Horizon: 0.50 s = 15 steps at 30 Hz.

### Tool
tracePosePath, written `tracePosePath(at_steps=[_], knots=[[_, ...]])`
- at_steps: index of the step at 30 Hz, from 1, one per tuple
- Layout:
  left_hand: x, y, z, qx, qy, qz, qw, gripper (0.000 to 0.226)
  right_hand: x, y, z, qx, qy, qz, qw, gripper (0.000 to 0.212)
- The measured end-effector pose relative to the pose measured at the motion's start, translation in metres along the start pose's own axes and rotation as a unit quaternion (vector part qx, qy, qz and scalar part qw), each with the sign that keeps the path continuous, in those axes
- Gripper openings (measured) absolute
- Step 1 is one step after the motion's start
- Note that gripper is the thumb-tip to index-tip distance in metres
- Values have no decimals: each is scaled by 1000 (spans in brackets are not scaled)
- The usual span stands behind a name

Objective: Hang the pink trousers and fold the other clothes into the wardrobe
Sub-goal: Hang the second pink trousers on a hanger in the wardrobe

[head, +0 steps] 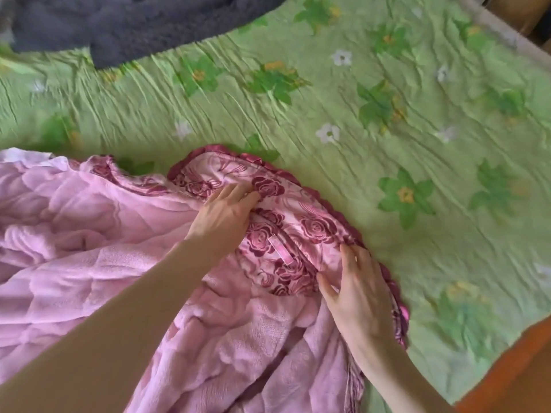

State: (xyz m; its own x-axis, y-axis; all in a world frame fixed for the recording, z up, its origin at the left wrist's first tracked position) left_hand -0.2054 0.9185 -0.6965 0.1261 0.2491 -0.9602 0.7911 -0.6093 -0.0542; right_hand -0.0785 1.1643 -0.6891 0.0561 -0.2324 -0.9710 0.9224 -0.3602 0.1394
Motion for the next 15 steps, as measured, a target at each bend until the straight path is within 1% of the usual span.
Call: tracePosePath(at_steps=[2, 5, 7, 9, 12, 13, 15], knots=[[-2, -7, 5, 4, 18, 27, 999, 51, 2, -1, 2, 0, 27, -4, 1000, 62], [-11, -13, 12, 9, 33, 103, 994, 70, 1, 1, 7, -10, 55, 11, 998, 60], [-16, -17, 15, 9, 27, 150, 988, 76, 1, 5, 9, -16, 73, 22, 997, 56], [-18, -19, 15, 4, 12, 169, 986, 71, 2, 8, 14, -18, 79, 27, 996, 50], [-19, -23, 8, 2, -37, 178, 983, 47, 4, 6, 25, -19, 89, 32, 995, 43], [-19, -24, 5, 2, -51, 178, 983, 42, 4, 3, 28, -19, 92, 34, 995, 43], [-20, -22, -2, 14, -82, 177, 981, 42, 2, -3, 32, -26, 96, 46, 994, 45]])
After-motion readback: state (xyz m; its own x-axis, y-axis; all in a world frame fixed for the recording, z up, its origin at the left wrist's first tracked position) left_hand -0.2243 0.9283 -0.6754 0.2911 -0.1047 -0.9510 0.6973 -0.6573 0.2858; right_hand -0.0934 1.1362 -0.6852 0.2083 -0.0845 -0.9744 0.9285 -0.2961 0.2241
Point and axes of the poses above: each hand's wrist, its own y-axis away from the middle knuckle, its own x-axis out of the palm, z = x × y, the point moved 1 cm from there along -y, towards the middle knuckle, and after that the axes turned 14 degrees about x, right-handed, at the moved point
